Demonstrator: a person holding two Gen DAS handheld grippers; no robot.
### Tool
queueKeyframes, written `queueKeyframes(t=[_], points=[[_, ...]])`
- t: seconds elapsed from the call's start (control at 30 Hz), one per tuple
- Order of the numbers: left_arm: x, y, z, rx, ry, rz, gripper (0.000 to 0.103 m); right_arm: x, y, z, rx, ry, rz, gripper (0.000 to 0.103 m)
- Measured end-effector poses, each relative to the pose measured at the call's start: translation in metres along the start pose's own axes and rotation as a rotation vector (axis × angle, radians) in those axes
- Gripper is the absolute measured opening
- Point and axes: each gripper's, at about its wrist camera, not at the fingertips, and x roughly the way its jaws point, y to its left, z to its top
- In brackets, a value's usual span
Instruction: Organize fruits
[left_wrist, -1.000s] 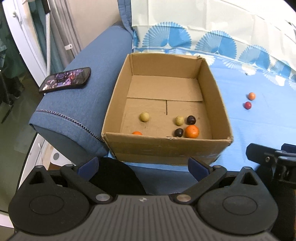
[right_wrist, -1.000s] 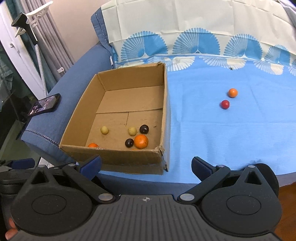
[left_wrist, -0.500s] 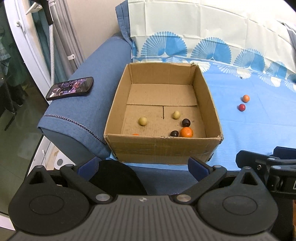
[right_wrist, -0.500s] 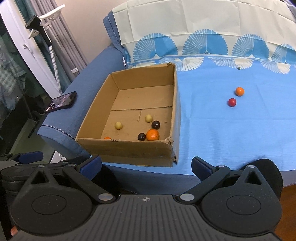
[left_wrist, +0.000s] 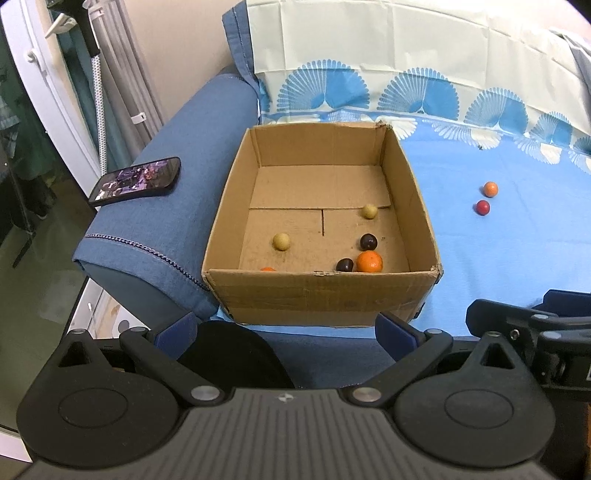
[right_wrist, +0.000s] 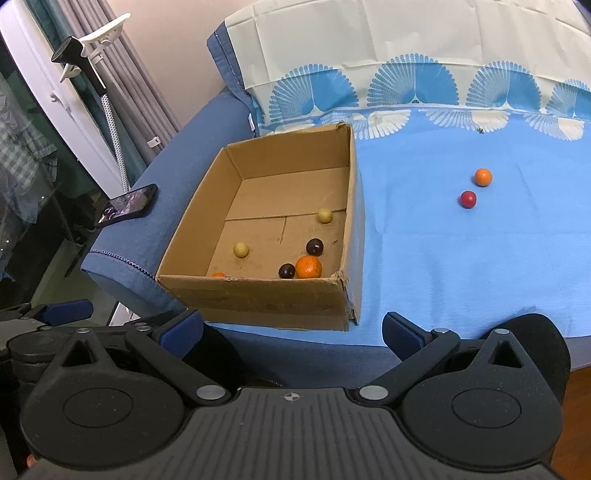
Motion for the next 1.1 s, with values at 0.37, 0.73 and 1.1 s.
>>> queueKeyframes(t=[0.37,0.73,1.1], points=[[0.031,-0.037,0.025,0.063,0.058,-0.005,0.103,0.020,-0.038,0.009,0.073,0.041,0.022,0.102],[0.086,-0.139,0.088,0.163,0.001,-0.117,0.103,0.004,-0.144,0.038,0.062,-0.181,-0.231,0.102],[0.219,-0.306,0.155,0.270,-0.003,-0.282,0.103,0.063,-0.289,0.079,0.080,-0.243,-0.503,0.102]])
